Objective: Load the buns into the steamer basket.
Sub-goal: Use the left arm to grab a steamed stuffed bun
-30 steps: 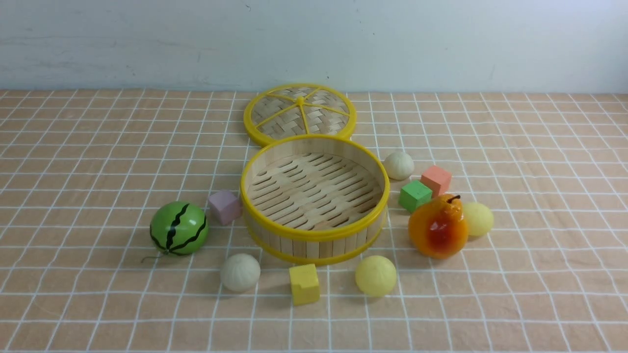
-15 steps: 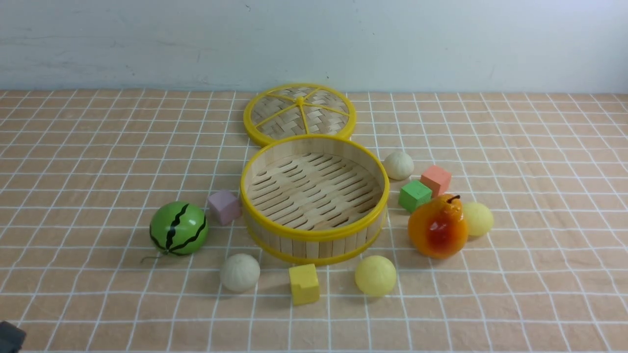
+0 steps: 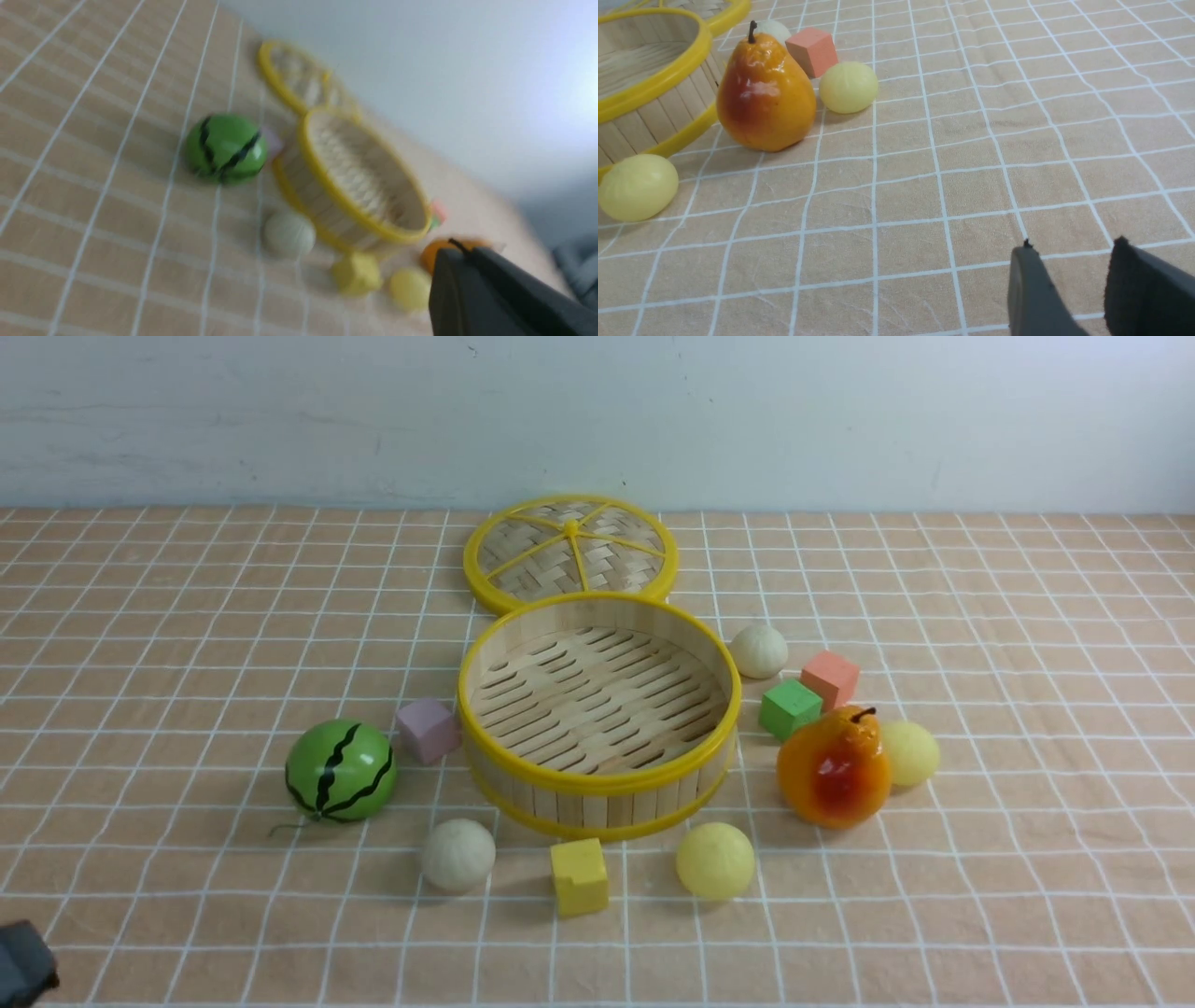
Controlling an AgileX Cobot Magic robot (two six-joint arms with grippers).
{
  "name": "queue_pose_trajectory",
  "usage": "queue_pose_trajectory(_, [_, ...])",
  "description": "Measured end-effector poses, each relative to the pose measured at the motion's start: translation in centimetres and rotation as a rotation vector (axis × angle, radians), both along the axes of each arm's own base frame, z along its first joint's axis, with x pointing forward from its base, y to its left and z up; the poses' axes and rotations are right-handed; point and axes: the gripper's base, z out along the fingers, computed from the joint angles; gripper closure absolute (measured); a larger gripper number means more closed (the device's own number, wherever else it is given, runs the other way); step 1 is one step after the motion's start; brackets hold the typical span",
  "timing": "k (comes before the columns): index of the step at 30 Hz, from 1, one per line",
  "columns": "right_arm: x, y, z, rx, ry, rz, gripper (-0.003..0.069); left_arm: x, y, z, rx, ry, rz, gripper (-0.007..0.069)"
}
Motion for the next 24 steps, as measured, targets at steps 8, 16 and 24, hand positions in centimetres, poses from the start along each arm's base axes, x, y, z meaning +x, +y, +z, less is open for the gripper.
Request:
queue_pose_trajectory(8, [0.0, 0.0, 0.0, 0.000, 0.000, 0.000, 0.0420, 10.0, -0.8, 1.6, 0.306, 0.505, -0.247, 0.0638])
queue_pose_trajectory(16, [0.0, 0.0, 0.0, 0.000, 0.000, 0.000, 0.0420, 16.2, -7.5, 0.2, 0.450, 0.554, -0.502, 0.0638])
queue_pose_trajectory(24, [0.0, 0.0, 0.0, 0.000, 0.000, 0.000, 0.0420, 21.2, -12.8, -3.5, 0.574, 0.632, -0.583, 0.0638])
